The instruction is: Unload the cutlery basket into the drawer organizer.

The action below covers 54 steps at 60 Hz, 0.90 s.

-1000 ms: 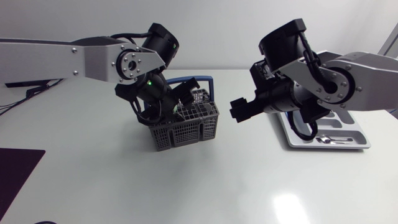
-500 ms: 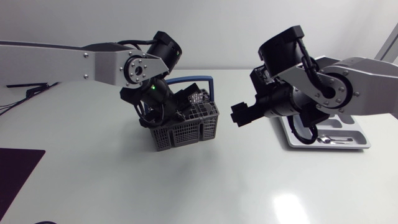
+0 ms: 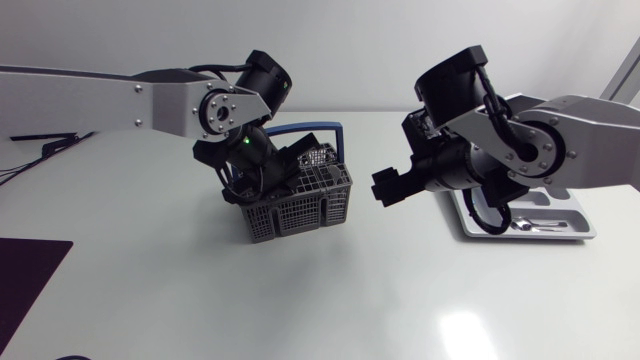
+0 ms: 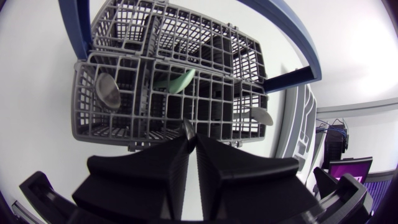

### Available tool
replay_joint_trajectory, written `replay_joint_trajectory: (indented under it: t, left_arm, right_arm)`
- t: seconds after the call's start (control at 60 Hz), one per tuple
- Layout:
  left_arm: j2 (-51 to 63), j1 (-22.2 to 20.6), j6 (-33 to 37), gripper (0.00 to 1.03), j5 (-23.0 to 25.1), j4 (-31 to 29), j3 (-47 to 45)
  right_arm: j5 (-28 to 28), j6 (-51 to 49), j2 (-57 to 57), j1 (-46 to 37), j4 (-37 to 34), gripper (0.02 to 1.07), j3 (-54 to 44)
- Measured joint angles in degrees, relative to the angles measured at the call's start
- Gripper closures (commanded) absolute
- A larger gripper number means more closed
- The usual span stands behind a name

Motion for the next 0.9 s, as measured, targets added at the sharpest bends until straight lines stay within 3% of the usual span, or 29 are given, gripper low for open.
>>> replay_joint_trajectory:
  t: [0.9]
  left_arm:
    - [-4.02,-0.04,0.02,0.99,-1.07,-0.52,0.0]
  right_arm:
    - [0.52,0.0,-0.13,0.81,0.0,0.07,-2.03]
